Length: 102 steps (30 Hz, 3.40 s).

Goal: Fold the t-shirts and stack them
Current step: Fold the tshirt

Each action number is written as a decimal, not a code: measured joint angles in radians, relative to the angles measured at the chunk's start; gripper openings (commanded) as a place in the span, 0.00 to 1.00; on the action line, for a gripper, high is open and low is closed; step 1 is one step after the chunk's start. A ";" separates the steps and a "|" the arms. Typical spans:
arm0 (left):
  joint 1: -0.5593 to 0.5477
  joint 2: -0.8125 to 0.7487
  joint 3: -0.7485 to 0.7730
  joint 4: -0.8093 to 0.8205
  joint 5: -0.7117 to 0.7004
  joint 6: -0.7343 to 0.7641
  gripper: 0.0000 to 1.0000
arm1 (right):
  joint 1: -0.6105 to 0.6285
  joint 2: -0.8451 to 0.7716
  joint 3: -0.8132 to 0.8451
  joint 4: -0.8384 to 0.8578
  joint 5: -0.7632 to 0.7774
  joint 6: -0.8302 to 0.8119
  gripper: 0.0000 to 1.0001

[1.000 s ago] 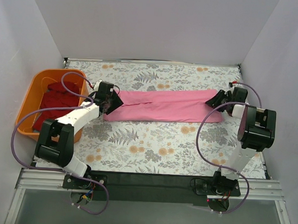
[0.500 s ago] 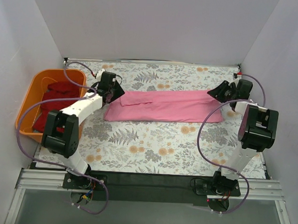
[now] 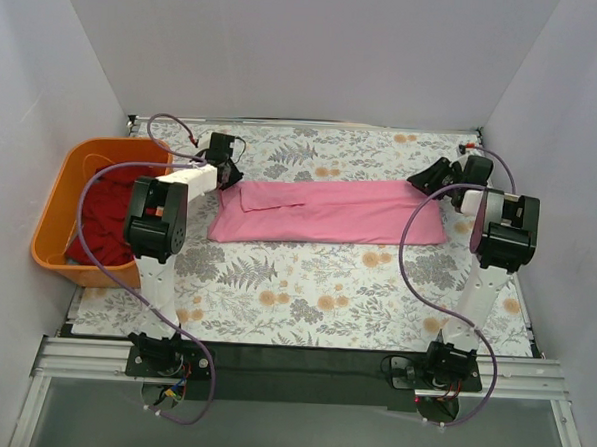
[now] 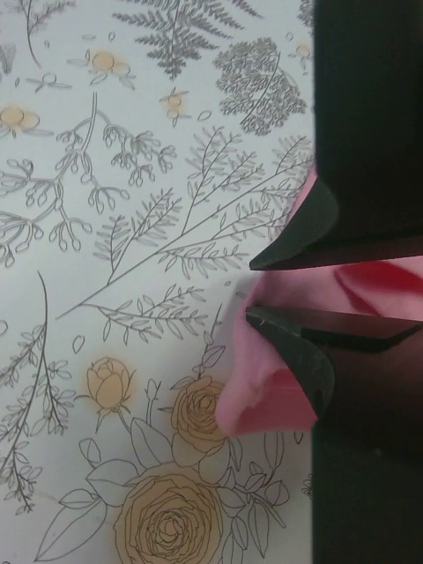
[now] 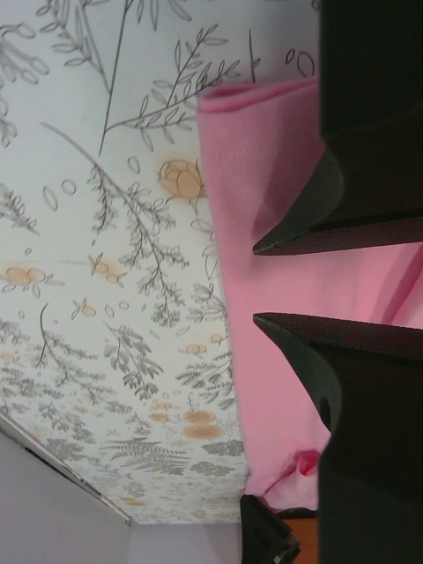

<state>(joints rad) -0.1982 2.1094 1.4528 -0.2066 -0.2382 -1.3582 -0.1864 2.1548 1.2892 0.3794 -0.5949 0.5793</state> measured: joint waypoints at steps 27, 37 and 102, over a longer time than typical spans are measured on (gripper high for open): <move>0.007 -0.235 -0.111 0.096 0.021 0.065 0.62 | -0.042 -0.270 -0.127 -0.096 0.084 -0.126 0.35; -0.228 -0.435 -0.167 0.058 -0.039 0.006 0.64 | 0.256 -0.508 -0.195 -0.428 0.350 -0.332 0.35; -0.242 -0.299 -0.151 0.032 0.005 0.119 0.56 | 0.830 -0.733 -0.327 -1.001 0.433 -0.401 0.37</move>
<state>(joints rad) -0.4404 1.8103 1.3022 -0.1749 -0.2337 -1.2388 0.6437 1.4220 0.9627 -0.6216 -0.1616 0.1783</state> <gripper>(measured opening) 0.589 0.373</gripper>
